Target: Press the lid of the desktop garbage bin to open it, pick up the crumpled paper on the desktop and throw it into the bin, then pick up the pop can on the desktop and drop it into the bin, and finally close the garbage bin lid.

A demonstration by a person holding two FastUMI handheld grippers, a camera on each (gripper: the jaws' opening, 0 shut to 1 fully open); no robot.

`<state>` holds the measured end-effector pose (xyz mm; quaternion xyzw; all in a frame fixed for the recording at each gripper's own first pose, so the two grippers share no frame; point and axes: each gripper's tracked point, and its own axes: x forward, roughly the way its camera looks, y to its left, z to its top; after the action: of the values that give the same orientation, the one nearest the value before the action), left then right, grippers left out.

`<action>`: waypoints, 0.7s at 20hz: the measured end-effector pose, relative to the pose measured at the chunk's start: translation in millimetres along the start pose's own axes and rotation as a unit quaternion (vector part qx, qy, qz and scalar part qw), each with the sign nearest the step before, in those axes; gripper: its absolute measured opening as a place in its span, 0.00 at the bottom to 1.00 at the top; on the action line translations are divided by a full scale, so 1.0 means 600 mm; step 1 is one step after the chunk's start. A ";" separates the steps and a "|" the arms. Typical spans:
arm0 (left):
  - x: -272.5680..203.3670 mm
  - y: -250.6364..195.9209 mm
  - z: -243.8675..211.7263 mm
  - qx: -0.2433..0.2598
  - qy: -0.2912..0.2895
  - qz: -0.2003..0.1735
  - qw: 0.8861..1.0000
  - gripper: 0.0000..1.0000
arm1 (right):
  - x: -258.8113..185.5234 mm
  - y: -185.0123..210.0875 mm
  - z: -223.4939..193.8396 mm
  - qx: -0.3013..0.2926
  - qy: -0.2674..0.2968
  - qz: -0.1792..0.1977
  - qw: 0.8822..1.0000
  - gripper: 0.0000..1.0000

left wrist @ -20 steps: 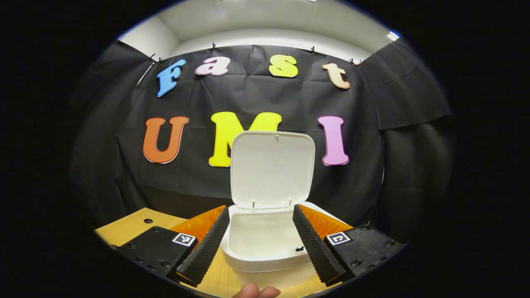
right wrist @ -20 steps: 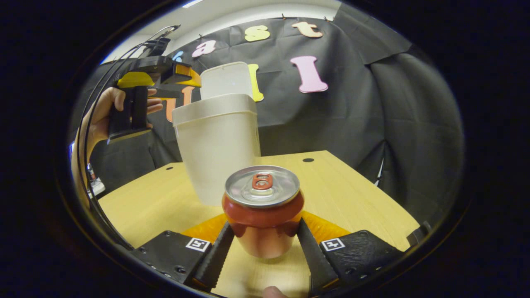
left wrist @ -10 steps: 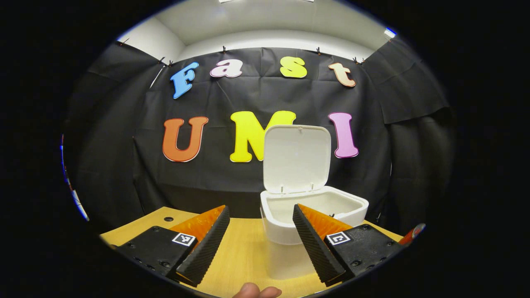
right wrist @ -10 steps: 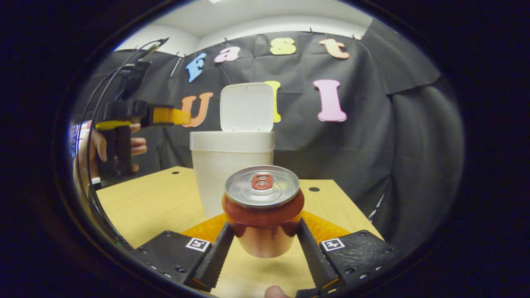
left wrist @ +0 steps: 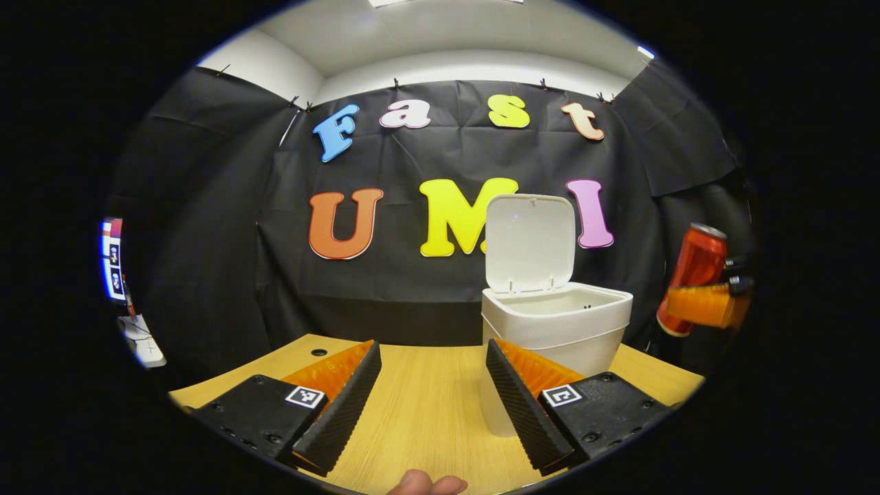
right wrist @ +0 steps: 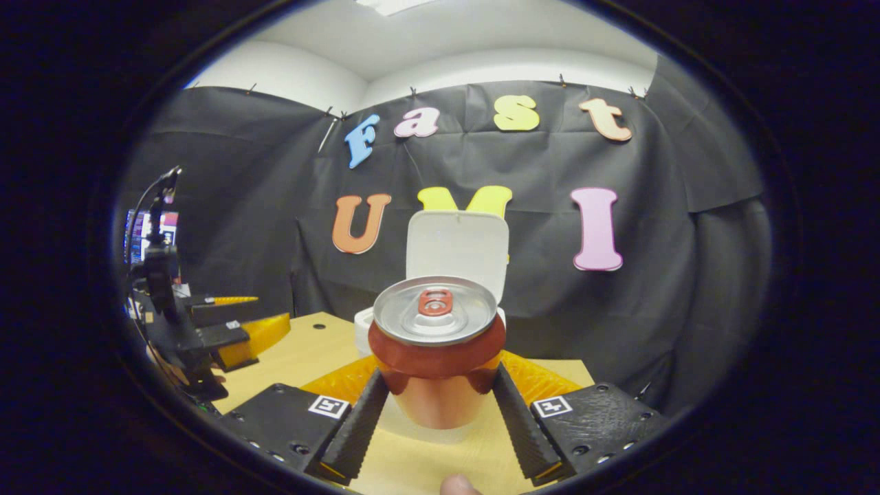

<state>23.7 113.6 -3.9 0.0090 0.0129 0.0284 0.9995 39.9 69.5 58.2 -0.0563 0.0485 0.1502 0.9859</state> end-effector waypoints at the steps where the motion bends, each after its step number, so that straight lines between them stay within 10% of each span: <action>1: -0.004 0.008 0.001 0.000 -0.001 0.004 1.000 0.98 | 0.017 0.006 0.026 -0.005 -0.007 0.004 1.000 0.82; 14: -0.036 0.076 0.001 0.007 0.000 0.028 1.000 0.99 | 0.260 0.024 0.054 -0.020 0.051 -0.015 0.998 0.82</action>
<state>-0.6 157.7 -1.9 0.0168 0.0124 0.0561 0.9982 186.3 132.3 71.2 -0.0841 0.0948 0.1336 0.9829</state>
